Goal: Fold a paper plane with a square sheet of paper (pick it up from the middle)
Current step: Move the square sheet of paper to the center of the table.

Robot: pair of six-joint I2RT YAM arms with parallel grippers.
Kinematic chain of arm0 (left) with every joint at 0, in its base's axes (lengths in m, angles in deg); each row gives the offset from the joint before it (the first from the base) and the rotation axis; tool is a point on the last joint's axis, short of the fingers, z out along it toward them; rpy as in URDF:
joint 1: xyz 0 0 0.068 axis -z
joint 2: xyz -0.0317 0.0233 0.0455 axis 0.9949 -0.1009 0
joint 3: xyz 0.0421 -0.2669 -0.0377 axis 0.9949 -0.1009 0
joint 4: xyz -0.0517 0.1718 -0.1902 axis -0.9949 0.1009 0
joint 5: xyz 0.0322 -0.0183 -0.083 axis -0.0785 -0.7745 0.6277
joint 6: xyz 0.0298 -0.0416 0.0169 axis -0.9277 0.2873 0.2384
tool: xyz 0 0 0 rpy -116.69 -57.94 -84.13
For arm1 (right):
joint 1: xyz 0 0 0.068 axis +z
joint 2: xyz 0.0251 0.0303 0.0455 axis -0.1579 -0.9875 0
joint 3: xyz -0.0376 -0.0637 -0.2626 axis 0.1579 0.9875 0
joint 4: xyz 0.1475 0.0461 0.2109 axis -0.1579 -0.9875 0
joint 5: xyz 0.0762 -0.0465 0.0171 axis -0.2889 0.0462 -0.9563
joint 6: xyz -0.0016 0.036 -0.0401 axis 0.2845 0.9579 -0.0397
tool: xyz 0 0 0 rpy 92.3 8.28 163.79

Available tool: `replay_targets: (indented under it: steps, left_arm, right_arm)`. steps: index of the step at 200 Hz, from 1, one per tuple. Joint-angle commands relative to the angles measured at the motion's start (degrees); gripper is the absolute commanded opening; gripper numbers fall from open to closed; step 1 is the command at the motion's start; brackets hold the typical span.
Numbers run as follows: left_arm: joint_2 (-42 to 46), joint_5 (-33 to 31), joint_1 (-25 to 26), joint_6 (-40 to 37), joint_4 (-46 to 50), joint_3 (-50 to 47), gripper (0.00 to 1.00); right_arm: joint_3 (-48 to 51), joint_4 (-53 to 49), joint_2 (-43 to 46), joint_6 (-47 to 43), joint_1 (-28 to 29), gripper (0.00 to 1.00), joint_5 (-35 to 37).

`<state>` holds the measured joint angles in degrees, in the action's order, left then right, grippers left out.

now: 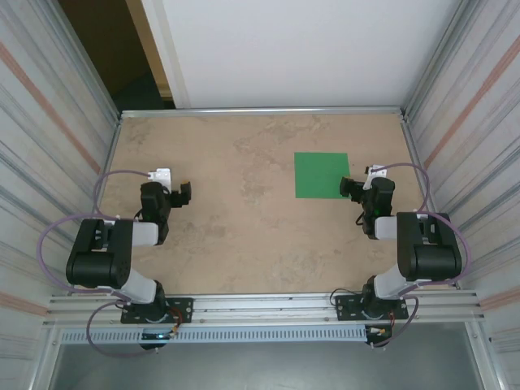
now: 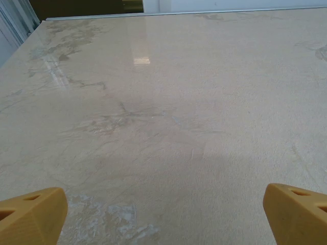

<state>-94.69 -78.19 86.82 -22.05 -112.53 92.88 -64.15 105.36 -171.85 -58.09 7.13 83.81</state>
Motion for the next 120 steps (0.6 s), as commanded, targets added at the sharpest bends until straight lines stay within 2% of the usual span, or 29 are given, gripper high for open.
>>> replay_targets:
  steps: [1, 120]
  left_arm:
    - [-0.1, -0.3, -0.2, -1.0, -0.7, 0.7, 0.99]
    - [-0.2, -0.2, -0.2, -0.9, -0.4, 0.9, 0.99]
  right_arm:
    - [-0.4, 0.3, -0.5, -1.6, -0.3, 0.99, -0.3]
    - [-0.7, 0.1, -0.7, -1.6, -0.4, 0.99, -0.4]
